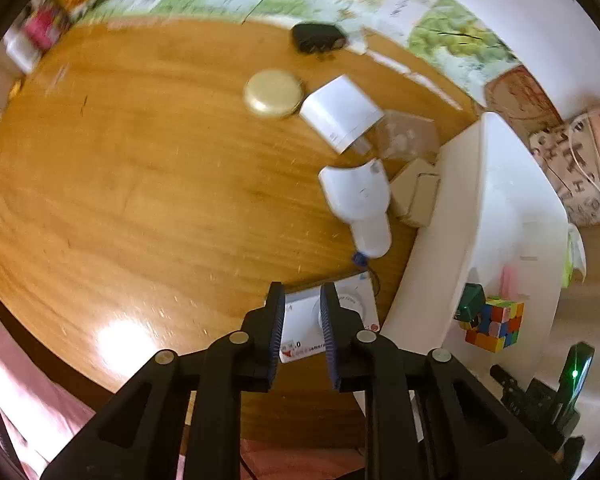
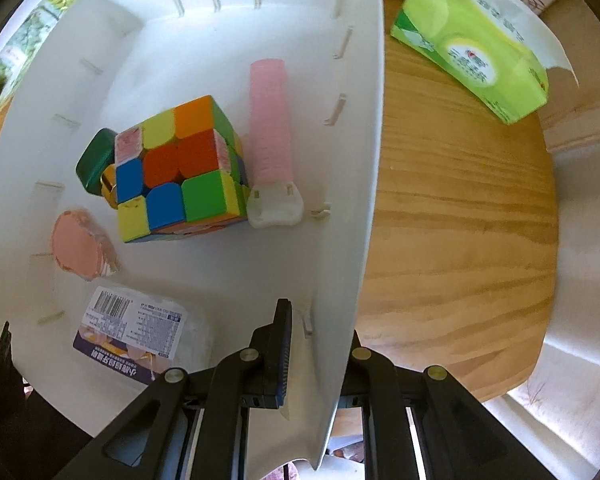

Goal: Organize rigid objects
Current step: 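Close the left gripper on the white toy device and lift it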

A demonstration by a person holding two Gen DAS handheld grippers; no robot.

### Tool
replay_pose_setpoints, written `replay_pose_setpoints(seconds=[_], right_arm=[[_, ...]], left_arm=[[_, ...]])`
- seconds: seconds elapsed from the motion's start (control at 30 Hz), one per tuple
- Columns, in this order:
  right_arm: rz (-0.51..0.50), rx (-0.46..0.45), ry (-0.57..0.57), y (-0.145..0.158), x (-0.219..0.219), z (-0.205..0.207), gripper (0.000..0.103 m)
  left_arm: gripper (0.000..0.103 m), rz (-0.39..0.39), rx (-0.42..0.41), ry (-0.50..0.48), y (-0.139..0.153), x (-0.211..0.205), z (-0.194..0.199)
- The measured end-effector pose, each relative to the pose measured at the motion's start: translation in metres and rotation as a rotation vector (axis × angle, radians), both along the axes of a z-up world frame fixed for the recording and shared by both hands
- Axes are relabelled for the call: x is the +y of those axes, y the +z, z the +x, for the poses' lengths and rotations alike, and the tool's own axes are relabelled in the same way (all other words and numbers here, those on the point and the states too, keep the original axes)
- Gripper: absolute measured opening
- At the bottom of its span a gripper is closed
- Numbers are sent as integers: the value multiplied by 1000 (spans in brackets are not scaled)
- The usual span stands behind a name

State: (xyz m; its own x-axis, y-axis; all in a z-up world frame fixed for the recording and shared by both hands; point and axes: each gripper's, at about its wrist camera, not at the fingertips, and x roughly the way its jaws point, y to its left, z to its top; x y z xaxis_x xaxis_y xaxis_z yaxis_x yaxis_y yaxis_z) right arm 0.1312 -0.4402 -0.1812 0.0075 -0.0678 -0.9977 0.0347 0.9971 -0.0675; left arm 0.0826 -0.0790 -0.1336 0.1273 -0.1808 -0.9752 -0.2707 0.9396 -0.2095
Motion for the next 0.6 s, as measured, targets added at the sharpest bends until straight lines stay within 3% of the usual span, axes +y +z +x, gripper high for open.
replay_pose_setpoints(seconds=[0.27,0.3,0.4,0.53,0.6], right_arm=[[-18,0,86,-3,12,-5,14],[-23,0,99,-5,14,-6,15],[-31,0,127,-7,19,-8,15],[-42,0,156,-10,28,-13,15],[-41,2,166,-10,31,-16,15]], left_arm=[[24,-79,91,118,-27,3,-12],[27,-73,100,124,-29,3,-13],[50,-98,114,154,-34,4,-15],[65,-146,119,178,-39,4,-18],[77,-153,122,187,-42,3,-18]])
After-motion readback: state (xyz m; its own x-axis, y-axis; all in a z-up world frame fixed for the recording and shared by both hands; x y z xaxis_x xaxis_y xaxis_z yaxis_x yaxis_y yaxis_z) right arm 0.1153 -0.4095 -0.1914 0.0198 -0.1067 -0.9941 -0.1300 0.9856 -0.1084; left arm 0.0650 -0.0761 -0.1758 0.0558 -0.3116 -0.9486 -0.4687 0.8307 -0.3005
